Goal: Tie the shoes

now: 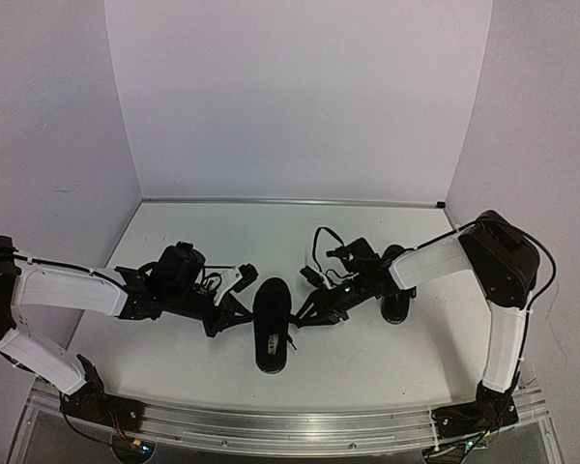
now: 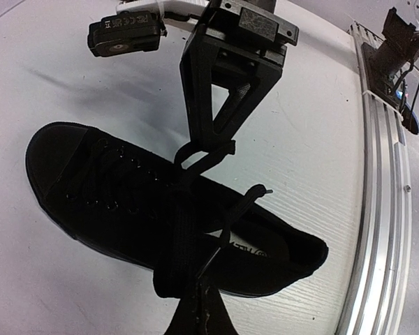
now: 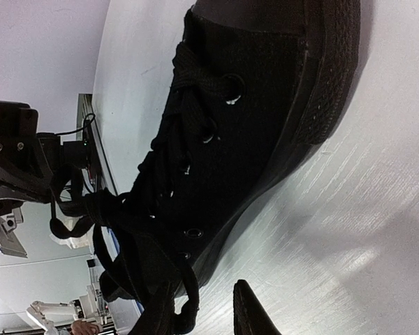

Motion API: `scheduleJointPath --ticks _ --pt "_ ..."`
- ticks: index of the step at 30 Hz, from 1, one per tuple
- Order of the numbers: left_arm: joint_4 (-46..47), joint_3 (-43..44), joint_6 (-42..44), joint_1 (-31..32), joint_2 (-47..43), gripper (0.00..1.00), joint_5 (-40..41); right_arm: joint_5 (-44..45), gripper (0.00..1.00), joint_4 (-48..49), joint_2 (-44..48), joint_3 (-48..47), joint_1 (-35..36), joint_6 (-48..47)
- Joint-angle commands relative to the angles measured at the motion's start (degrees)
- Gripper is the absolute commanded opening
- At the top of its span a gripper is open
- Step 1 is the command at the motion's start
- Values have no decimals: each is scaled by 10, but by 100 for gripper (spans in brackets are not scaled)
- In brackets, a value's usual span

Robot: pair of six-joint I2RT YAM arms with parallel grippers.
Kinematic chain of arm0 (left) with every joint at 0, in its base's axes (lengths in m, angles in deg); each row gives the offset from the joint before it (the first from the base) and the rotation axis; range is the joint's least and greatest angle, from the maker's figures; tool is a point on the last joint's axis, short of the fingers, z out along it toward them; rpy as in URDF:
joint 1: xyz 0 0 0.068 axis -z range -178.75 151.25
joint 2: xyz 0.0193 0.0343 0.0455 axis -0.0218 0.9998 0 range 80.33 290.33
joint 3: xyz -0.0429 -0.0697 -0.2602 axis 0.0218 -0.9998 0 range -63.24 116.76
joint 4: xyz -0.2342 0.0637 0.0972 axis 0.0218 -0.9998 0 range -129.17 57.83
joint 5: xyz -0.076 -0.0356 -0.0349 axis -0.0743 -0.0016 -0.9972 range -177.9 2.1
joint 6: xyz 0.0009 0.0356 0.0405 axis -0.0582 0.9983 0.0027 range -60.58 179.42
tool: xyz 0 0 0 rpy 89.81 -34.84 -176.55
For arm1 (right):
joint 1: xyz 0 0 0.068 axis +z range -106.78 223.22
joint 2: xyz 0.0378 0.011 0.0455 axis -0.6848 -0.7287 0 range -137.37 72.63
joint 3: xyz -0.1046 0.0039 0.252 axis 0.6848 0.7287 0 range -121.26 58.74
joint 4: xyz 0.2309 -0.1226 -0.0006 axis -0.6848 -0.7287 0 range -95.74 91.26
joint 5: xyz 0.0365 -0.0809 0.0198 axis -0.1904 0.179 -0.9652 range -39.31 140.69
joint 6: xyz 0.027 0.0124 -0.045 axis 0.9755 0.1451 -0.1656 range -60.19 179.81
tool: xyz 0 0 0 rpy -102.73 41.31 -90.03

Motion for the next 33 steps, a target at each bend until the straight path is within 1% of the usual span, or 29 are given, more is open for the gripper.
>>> scheduleJointPath --ticks 1,6,14,16,17,19,20,21,24,33 --pt "10 20 3 -7 -22 0 16 -7 26 -1 -2 -18 3 -10" --pt "3 4 2 -14 -56 0 41 -7 25 -1 -4 -18 3 -10" --pt "-10 2 4 -18 -67 0 46 -7 24 -1 -6 -21 3 -8" --pt "-22 5 14 -18 -68 1 23 -7 24 -2 -6 -21 3 -8" --pt "-35 10 26 -18 -66 6 9 -8 24 -2 -5 -21 3 -8" --pt "-70 20 47 -18 -58 19 1 -8 23 -2 -5 -22 3 -8" --pt "-83 24 55 -18 -52 24 3 -8 24 -2 -5 -22 3 -7" --pt "-86 27 57 -18 -47 27 6 -8 24 -2 -6 -21 3 -8" --pt "-80 31 62 -18 -33 29 -3 -8 23 -2 -6 -20 3 -8" --pt "-71 60 71 -18 18 30 -6 -7 23 -2 -7 -21 4 -7"
